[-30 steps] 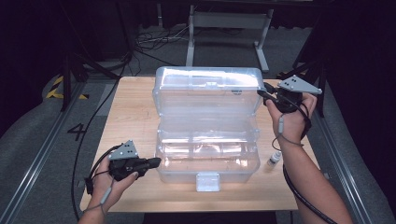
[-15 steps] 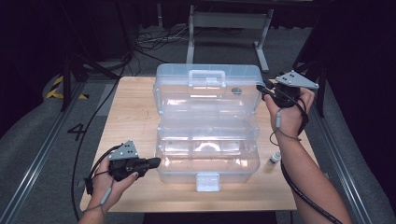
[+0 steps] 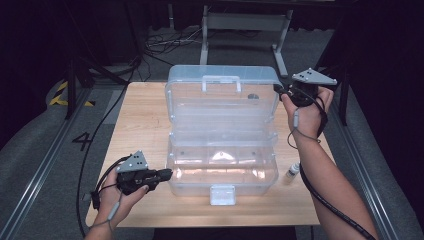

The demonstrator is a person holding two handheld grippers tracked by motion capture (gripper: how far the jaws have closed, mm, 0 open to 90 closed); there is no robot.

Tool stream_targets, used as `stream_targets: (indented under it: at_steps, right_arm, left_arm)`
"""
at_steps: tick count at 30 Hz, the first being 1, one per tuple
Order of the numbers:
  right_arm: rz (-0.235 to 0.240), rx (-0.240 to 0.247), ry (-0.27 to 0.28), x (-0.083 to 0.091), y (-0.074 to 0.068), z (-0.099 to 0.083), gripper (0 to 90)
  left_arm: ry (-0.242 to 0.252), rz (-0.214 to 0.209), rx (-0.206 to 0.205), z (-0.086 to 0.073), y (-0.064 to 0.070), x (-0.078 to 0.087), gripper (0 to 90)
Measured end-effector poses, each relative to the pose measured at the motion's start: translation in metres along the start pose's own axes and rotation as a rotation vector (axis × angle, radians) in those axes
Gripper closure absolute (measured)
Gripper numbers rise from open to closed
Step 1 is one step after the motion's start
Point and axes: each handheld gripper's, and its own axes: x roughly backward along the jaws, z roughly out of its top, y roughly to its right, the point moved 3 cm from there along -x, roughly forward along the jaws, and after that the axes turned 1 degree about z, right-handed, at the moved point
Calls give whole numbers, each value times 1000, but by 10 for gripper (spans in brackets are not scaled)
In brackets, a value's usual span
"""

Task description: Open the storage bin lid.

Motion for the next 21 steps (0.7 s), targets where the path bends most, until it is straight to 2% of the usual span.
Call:
stream_targets:
  at_steps: [7, 21]
  right_arm:
    - [-7, -3, -21, -7, 2, 3, 774]
    - [-21, -21, -45, -21, 6, 5, 795]
  left_arm:
    - [6, -7, 11, 0, 0, 1, 824]
    - [4, 1, -1, 0, 0, 3, 822]
